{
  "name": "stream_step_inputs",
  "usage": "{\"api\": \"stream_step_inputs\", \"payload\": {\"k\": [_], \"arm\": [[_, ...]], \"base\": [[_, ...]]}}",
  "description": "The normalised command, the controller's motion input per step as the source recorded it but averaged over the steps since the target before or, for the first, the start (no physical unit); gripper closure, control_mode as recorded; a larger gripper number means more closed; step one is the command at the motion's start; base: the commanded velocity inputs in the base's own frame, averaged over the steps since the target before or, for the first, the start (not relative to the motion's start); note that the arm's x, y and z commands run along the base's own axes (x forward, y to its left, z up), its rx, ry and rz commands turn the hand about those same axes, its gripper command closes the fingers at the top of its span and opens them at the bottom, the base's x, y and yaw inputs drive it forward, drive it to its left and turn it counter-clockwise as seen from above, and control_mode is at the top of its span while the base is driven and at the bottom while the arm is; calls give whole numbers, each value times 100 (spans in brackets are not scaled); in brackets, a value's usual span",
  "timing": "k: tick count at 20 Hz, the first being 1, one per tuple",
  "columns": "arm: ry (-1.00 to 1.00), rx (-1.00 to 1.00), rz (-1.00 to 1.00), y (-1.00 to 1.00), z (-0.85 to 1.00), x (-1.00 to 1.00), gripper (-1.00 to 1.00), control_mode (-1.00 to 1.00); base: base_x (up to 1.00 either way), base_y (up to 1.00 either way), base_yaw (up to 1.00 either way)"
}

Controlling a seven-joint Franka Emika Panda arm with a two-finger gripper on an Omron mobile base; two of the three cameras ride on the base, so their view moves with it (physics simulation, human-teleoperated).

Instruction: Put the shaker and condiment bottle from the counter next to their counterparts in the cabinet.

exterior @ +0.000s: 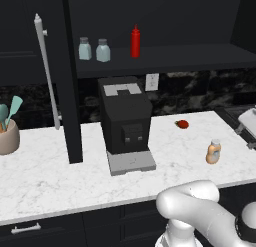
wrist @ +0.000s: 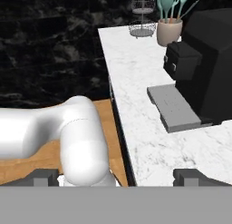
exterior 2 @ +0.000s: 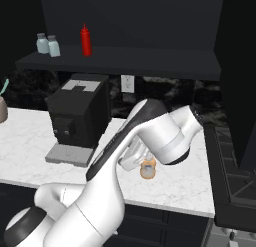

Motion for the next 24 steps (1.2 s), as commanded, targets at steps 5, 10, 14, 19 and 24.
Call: {"api": "stream_step_inputs", "payload": {"k": [5,10,14,19,24], "arm": [[-3,0,4,0,-29,-8,-100,-100],[-3,0,3,0,-27,-3,-100,-100],[-2,0,2,0,-21,0,-100,-100],[-6,0,1,-3,-10,0,-100,-100],[-7,0,1,-6,-7,0,-100,-100]], "base": [[0,0,0],[0,0,0],[0,0,0],[0,0,0],[0,0,0]]}}
